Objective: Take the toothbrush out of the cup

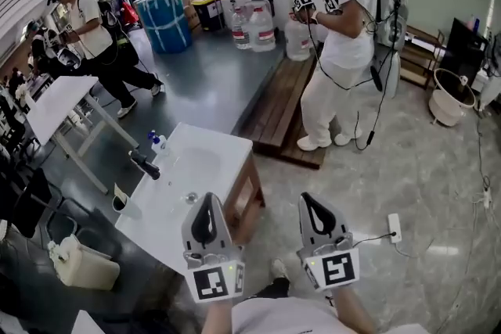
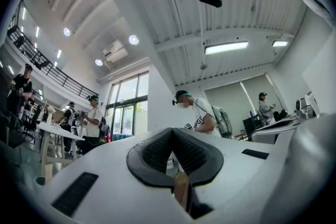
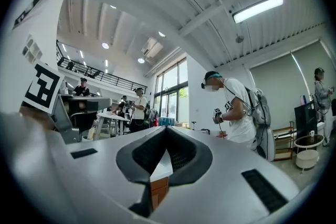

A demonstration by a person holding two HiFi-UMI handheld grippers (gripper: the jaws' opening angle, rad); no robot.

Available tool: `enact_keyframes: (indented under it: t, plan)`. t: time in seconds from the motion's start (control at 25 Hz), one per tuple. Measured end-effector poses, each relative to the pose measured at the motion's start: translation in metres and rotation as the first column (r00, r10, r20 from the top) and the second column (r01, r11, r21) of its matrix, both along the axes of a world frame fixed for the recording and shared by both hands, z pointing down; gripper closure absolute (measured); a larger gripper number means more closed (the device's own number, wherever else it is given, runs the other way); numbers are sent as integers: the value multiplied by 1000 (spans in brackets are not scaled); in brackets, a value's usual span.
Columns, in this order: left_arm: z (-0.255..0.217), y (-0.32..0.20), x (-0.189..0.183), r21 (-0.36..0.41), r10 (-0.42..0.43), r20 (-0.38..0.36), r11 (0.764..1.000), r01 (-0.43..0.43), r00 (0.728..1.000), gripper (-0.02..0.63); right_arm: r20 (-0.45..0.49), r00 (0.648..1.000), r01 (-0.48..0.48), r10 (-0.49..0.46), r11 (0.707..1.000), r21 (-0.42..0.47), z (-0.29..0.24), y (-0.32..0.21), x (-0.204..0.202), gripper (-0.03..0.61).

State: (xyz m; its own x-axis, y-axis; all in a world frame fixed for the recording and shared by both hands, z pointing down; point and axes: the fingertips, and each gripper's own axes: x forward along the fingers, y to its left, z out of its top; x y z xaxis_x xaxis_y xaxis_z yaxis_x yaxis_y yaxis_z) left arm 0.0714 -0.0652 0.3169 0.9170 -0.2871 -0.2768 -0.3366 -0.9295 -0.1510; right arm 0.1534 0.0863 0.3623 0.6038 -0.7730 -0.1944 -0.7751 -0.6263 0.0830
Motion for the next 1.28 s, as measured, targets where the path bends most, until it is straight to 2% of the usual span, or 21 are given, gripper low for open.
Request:
enact_keyframes:
  t: [0.28, 0.44, 0.56, 0.68, 0.8, 0.88, 1.0, 1.2, 1.28]
  plan:
    - [-5, -71, 63, -41, -46, -35, 998, 44, 998, 598, -7, 997, 82, -82, 997, -10, -5, -90, 70, 567]
    - [-13, -102, 70, -5, -114, -56, 993, 114, 992, 598, -88, 978, 190, -187, 981, 31, -28, -133, 68, 566]
    - [-14, -114, 75, -4, -152, -51, 988, 152, 987, 598, -110, 964, 243, -241, 970, 10, -31, -155, 68, 566]
    - [-13, -125, 76, -46, -195, -52, 980, 193, 979, 598, -82, 946, 315, -314, 949, 3, -27, -180, 71, 566]
    - [-14, -142, 69, -51, -275, -65, 961, 272, 959, 598, -102, 900, 424, -423, 905, -9, -28, -217, 65, 566]
    - [-18, -154, 56, -63, -360, -67, 932, 357, 930, 598, -106, 851, 517, -514, 856, -1, -36, -245, 55, 566]
    - [-15, -168, 30, -97, -488, -55, 871, 482, 871, 598, -94, 758, 648, -645, 762, -3, -41, -277, 34, 566]
    - [-1, -178, -24, -97, -684, -27, 727, 679, 729, 598, -69, 614, 787, -786, 617, -25, -32, -309, 2, 566]
    - [2, -179, -46, -96, -744, -23, 667, 739, 668, 598, -47, 569, 821, -821, 570, -24, -27, -315, -10, 566]
